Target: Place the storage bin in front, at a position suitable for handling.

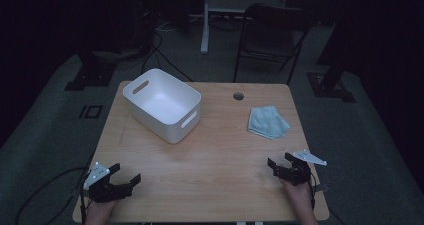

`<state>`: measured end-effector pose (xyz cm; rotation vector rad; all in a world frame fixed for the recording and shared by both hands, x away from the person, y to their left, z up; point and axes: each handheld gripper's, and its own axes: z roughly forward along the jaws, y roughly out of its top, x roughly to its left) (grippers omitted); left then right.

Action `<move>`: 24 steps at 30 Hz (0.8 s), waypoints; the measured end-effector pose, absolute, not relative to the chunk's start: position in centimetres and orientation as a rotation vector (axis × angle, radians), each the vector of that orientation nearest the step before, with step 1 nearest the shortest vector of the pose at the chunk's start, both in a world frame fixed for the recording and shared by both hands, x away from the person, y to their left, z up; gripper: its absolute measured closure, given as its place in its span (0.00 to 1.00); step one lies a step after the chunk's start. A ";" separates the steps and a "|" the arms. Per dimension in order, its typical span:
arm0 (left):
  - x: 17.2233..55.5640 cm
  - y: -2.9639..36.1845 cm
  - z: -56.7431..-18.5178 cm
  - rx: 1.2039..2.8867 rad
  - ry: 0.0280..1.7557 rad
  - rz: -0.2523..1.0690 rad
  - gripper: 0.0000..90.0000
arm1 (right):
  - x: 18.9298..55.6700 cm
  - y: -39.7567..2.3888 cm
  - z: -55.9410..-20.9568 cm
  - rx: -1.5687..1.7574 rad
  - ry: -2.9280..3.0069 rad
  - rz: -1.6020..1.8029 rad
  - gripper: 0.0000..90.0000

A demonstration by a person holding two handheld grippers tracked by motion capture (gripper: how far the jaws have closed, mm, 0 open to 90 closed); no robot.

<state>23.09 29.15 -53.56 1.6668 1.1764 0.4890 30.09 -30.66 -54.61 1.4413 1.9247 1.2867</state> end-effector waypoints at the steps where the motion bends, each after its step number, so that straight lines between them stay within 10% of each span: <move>1: 23.1 29.1 -53.5 1.666 1.180 0.493 0.02 | 30.1 -30.7 -54.6 1.450 1.928 1.285 0.16; 24: 23.0 28.2 -53.6 1.711 1.170 0.521 0.02 | 31.4 -28.4 -52.7 1.424 1.959 1.292 0.15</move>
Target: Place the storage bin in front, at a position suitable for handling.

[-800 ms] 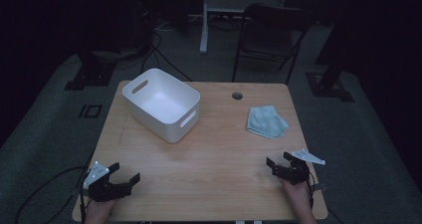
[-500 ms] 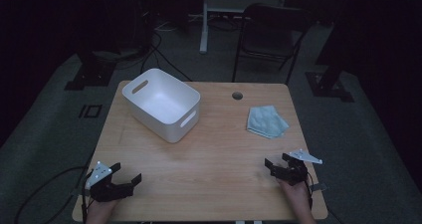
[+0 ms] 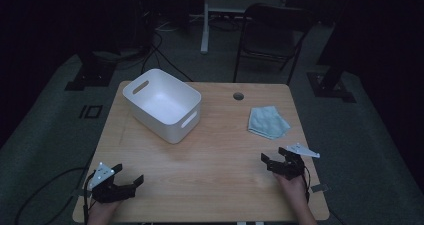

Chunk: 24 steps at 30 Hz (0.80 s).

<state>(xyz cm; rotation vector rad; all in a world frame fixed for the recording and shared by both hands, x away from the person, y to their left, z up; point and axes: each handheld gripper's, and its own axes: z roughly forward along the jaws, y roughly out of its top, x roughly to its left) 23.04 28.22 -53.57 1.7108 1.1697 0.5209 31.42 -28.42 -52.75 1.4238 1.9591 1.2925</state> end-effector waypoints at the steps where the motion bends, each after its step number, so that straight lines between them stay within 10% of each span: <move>1: 23.0 28.2 -53.6 1.713 1.167 0.518 0.02 | 31.6 -28.4 -52.5 1.416 1.955 1.287 0.15; 24: 23.1 28.3 -53.6 1.712 1.164 0.501 0.02 | 35.0 -24.5 -49.9 1.362 1.991 1.332 0.16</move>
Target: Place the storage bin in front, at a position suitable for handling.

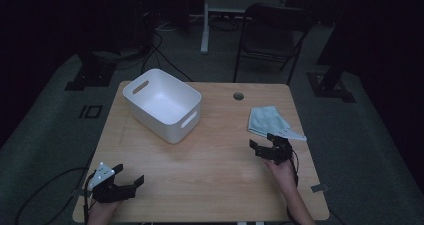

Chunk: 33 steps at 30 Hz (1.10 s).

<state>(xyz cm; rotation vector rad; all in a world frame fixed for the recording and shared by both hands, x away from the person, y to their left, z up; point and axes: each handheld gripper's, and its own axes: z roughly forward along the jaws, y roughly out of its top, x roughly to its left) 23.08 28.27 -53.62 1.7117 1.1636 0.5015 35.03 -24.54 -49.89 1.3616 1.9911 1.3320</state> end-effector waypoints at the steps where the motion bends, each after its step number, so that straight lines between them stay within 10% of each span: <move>1: 23.1 28.3 -53.6 1.708 1.165 0.499 0.02 | 35.2 -24.2 -49.8 1.357 1.994 1.332 0.16; 33: 23.0 27.9 -53.6 1.741 1.136 0.491 0.02 | 40.6 -15.1 -44.0 1.192 2.072 1.414 0.17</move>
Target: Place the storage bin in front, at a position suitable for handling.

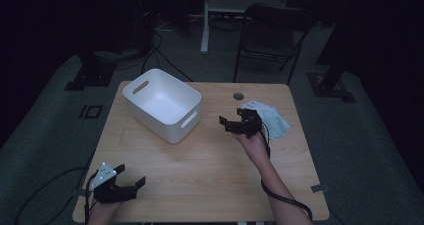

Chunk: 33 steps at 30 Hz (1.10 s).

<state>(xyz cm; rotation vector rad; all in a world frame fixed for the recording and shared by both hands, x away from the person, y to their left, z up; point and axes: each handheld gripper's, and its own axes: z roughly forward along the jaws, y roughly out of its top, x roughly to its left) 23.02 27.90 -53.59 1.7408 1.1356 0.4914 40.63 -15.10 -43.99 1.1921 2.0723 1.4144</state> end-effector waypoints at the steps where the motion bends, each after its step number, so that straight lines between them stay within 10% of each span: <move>1: 23.0 27.9 -53.6 1.740 1.135 0.490 0.02 | 40.8 -14.9 -43.8 1.189 2.073 1.420 0.17; 33: 23.0 28.1 -53.5 1.733 1.129 0.485 0.02 | 46.9 -6.5 -42.0 1.161 2.148 1.396 0.19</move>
